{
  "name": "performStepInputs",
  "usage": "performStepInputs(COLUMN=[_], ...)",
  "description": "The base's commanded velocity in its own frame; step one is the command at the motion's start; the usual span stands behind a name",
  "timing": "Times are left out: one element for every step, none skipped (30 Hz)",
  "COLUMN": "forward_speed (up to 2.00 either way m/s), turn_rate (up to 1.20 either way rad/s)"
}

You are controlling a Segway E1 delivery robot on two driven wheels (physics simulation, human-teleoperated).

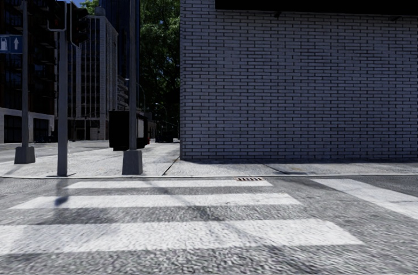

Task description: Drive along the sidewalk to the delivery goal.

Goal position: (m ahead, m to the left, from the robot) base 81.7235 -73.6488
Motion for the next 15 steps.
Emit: performStepInputs(forward_speed=[2.0,2.0,2.0,2.0,2.0,2.0,2.0,2.0,2.0,2.0,2.0,2.0,2.0,2.0,2.0], turn_rate=[0.0,0.0,0.0,0.0,0.0,0.0,0.0,0.0,0.0,0.0,0.0,0.0,0.0,0.0,0.0])
